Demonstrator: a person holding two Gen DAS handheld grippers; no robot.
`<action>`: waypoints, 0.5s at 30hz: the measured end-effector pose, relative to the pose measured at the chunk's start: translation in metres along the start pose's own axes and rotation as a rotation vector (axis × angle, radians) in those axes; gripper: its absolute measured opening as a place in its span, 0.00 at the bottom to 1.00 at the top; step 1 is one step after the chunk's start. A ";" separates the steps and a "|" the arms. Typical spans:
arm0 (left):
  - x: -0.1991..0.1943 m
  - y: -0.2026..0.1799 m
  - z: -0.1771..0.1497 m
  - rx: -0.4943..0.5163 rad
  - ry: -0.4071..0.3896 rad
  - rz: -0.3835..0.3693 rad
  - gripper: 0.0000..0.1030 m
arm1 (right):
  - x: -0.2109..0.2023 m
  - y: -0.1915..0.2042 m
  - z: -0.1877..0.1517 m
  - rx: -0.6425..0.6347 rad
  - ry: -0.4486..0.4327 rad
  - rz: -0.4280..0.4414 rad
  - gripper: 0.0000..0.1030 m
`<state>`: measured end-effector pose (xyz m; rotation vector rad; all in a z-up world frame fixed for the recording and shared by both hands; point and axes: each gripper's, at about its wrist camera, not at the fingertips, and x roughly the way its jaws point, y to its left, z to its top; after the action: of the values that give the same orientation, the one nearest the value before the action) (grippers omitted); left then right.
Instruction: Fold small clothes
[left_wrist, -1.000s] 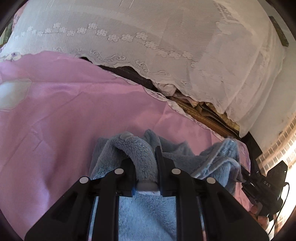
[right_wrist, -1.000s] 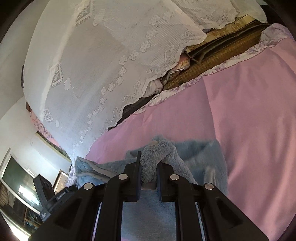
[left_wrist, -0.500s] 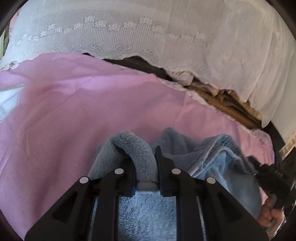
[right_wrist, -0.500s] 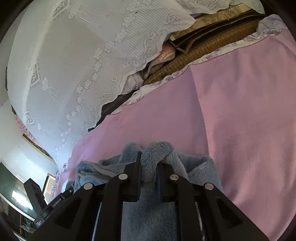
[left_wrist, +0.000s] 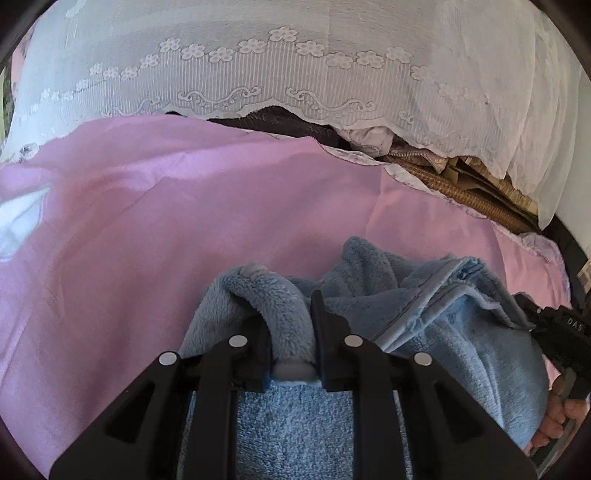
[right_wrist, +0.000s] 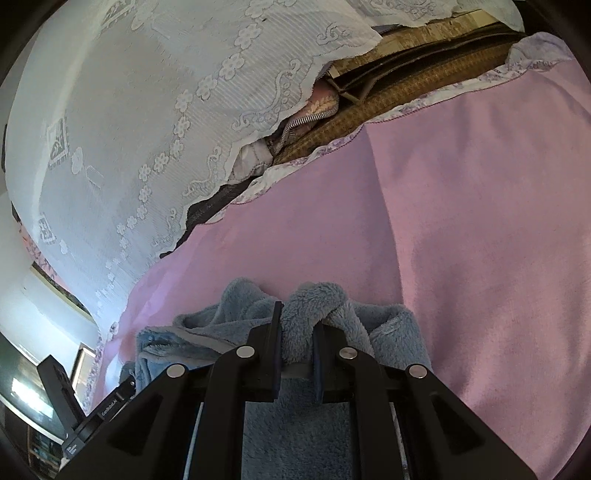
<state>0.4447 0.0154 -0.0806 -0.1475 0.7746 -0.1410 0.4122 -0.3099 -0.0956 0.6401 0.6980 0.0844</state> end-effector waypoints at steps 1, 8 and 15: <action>0.000 -0.003 -0.001 0.014 -0.004 0.013 0.17 | 0.001 0.000 0.000 0.001 0.002 -0.001 0.13; -0.007 0.003 0.000 -0.022 -0.013 -0.022 0.19 | -0.001 -0.006 0.001 0.044 0.007 0.033 0.23; -0.043 -0.002 0.011 -0.047 -0.086 -0.089 0.33 | -0.033 0.014 0.004 0.006 -0.093 0.042 0.43</action>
<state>0.4221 0.0219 -0.0435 -0.2312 0.6858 -0.1996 0.3910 -0.3097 -0.0659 0.6606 0.5957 0.0910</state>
